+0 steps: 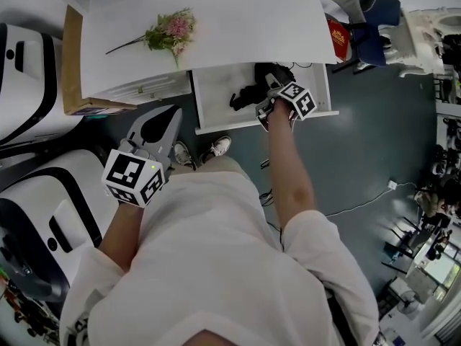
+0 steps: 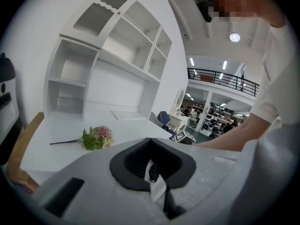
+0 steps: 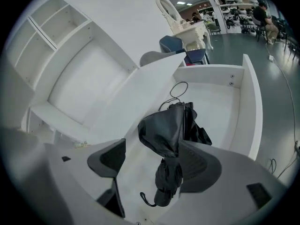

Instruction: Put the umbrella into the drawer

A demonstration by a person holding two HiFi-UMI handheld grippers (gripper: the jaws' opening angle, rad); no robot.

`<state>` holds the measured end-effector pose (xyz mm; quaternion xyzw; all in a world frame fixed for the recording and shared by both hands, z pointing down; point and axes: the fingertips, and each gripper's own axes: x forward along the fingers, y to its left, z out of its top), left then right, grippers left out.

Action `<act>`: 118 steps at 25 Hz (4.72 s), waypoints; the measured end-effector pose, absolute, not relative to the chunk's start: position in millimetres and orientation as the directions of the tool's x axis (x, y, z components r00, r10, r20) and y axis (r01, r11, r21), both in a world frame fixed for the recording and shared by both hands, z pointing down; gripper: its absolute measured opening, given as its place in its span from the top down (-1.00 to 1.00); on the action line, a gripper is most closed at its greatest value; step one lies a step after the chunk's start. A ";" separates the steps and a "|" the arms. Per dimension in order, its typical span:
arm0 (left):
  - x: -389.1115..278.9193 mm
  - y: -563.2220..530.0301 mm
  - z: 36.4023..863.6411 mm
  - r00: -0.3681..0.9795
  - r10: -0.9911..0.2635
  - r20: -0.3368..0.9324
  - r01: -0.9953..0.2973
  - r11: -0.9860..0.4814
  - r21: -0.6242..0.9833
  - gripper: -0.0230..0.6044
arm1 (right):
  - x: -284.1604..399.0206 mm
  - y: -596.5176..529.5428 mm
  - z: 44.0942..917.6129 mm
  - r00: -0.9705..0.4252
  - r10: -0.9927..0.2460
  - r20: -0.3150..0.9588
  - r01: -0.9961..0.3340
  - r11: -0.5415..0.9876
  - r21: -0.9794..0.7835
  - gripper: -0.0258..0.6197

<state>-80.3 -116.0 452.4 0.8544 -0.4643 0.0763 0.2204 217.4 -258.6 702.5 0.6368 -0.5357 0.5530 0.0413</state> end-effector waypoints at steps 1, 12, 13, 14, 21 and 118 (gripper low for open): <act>-82.1 -114.2 452.9 0.557 -0.761 0.332 -0.826 -0.470 0.310 0.88 | 216.2 -259.0 697.6 -0.194 -0.648 0.737 -0.727 -0.409 -0.552 -0.13; -103.5 -98.0 455.5 0.566 -0.777 0.275 -0.820 -0.496 0.286 0.88 | 251.9 -238.4 622.3 -0.040 -0.840 0.542 -0.757 -0.329 -0.565 0.66; -105.0 -97.8 453.9 0.564 -0.781 0.269 -0.822 -0.499 0.276 0.88 | 257.3 -235.2 617.3 -0.028 -0.846 0.532 -0.754 -0.332 -0.567 0.66; -106.3 -97.8 451.3 0.562 -0.784 0.263 -0.823 -0.502 0.265 0.88 | 263.4 -233.1 610.7 -0.013 -0.855 0.519 -0.750 -0.335 -0.570 0.66; -118.9 -96.1 429.8 0.549 -0.805 0.225 -0.834 -0.511 0.209 0.88 | 270.7 -231.9 552.0 -0.004 -0.921 0.390 -0.753 -0.254 -0.607 0.92; -223.2 -70.1 336.8 0.276 -0.960 0.043 -0.954 -0.268 0.135 0.88 | 138.8 -86.4 294.4 -0.347 -0.936 0.049 -0.933 0.350 0.087 0.92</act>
